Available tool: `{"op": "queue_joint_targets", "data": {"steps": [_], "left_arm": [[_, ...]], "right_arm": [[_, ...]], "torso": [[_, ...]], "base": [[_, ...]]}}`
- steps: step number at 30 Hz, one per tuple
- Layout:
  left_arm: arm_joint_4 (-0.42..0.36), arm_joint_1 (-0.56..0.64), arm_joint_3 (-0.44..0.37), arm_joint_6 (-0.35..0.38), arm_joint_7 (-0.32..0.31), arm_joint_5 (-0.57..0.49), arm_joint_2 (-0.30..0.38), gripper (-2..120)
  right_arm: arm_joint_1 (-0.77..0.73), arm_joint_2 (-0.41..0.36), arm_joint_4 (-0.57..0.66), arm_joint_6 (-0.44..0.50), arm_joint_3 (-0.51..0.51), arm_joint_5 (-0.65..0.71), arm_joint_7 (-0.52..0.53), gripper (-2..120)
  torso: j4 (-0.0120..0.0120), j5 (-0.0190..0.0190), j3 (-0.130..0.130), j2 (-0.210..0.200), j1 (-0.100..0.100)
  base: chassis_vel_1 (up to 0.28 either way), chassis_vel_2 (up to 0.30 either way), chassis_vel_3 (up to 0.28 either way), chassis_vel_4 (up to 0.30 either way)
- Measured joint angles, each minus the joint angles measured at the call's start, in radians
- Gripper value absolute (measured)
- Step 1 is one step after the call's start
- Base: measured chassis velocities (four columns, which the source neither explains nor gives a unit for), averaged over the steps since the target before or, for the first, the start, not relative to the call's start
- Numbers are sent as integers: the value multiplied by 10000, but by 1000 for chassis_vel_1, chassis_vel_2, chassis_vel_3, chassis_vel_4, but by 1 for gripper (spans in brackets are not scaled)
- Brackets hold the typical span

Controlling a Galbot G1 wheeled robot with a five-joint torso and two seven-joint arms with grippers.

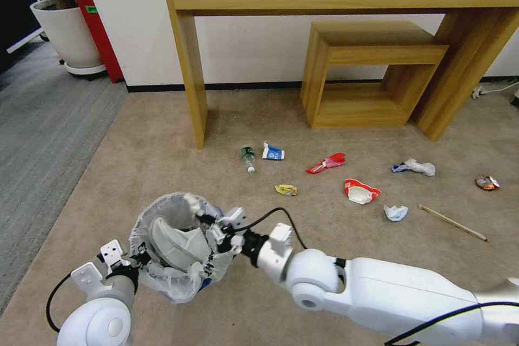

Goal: Pick up the trash bin and place the garbage on the floor into it.

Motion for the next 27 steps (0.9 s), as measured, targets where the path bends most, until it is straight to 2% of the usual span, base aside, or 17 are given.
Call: {"op": "queue_joint_targets", "data": {"steps": [6,15,19,22,24,27], "left_arm": [[-106,160,-44,-28,76,98,-36,0],[-167,252,11,-40,148,272,-180,0],[-193,279,-9,-40,160,295,-198,0],[-216,285,-15,-41,166,305,-216,0],[-216,287,-15,-41,166,310,-219,0],[-202,294,1,-40,170,372,-252,0]], "right_arm": [[563,654,-416,-827,-620,378,889,0],[649,1768,-829,-1504,-903,711,1815,0],[606,1837,-840,-1674,-908,769,1947,2],[546,1756,-847,-1715,-842,750,2063,17],[535,1714,-848,-1715,-826,740,2063,20],[440,1498,-835,-1713,-700,660,2064,33]], "torso": [[-2,0,0,0,0],[0,0,0,0,0],[-1,0,0,0,0],[-1,1,0,0,0],[-1,1,0,0,0],[-2,1,0,0,0]], "base": [[0,0,0,0],[0,0,0,0],[0,0,0,0],[0,0,0,0],[0,0,0,0],[0,0,0,0]]}}
